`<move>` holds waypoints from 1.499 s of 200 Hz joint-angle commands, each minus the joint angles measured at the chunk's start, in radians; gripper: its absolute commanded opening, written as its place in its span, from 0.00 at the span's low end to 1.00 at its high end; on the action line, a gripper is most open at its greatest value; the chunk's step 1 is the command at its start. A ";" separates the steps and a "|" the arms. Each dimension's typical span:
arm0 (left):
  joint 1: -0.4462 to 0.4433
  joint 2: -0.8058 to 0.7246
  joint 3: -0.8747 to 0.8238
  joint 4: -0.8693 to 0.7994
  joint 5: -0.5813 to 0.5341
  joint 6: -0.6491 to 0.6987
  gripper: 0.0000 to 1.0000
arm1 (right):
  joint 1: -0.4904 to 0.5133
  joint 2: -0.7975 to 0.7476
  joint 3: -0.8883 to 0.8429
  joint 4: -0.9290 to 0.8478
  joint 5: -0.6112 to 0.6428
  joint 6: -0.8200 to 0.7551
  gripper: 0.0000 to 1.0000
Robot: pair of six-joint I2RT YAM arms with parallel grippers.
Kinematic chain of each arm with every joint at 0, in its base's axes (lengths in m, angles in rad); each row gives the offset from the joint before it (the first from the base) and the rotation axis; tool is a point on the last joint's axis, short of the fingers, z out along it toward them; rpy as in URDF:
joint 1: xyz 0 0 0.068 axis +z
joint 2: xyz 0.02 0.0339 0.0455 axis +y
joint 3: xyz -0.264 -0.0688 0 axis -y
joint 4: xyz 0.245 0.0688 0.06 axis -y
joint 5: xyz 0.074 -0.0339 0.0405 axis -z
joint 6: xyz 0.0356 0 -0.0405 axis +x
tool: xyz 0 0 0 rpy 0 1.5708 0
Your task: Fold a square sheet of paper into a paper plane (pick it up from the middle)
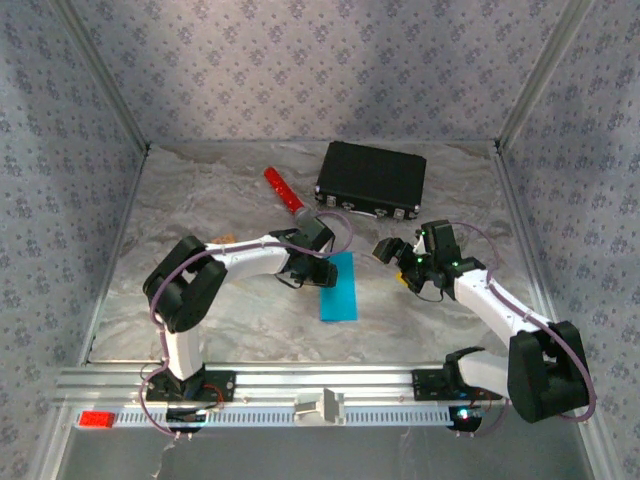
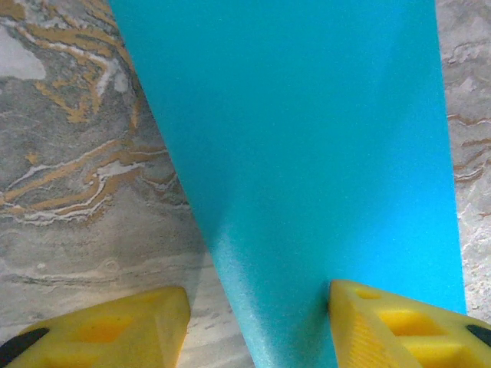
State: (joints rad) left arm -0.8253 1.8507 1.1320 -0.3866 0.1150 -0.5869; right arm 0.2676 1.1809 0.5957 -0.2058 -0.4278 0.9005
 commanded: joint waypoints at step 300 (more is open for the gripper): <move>0.000 0.110 0.016 0.034 -0.043 0.048 0.54 | 0.111 0.186 0.019 0.071 -0.055 -0.041 0.22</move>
State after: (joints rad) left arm -0.8268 1.8740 1.1667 -0.4255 0.1104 -0.5652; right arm 0.3687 1.3548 0.5953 -0.1310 -0.5102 0.8513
